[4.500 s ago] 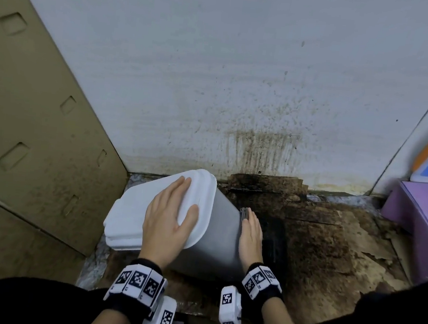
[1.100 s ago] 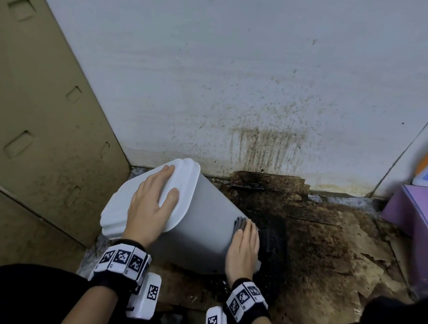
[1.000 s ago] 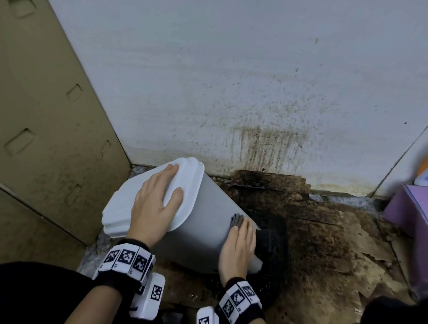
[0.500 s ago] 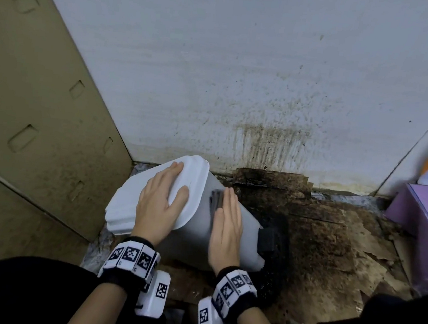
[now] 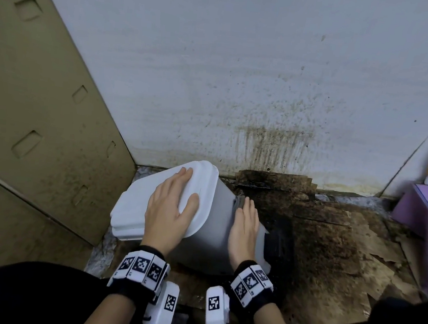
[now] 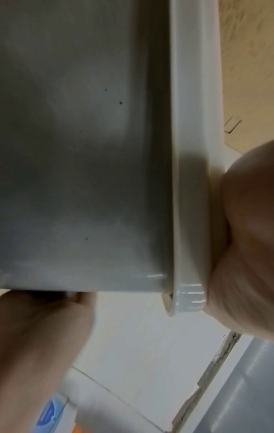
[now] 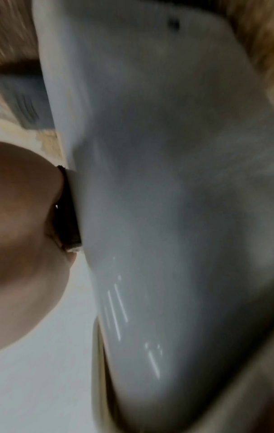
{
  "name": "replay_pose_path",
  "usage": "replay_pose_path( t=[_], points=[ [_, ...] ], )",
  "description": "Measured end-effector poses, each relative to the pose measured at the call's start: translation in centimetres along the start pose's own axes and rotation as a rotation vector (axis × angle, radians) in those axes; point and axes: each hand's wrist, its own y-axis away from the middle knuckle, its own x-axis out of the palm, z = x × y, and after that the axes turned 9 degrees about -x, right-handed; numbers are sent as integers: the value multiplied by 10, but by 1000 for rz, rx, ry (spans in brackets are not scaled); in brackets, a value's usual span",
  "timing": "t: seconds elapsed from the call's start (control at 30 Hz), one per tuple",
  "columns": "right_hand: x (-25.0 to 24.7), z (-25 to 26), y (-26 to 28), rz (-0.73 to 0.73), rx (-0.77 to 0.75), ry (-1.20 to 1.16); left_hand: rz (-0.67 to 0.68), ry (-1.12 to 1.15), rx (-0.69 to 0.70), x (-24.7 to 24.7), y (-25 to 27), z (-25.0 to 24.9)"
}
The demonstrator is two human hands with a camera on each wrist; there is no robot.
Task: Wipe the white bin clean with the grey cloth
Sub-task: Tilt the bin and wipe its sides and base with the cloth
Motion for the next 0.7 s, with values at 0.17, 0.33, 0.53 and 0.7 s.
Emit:
replay_pose_path(
  t=[0.17, 0.33, 0.53, 0.7],
  points=[
    [5, 45, -6, 142, -200, -102, 5, -16, 19, 1, 2, 0],
    [-2, 26, -13, 164, -337, 65, 1, -13, 19, 1, 1, 0],
    [-28, -47, -34, 153, -72, 257, -11, 11, 9, 0, 1, 4],
    [-37, -61, -41, 164, 74, 241, -8, -5, 22, 2, 3, 2]
  ],
)
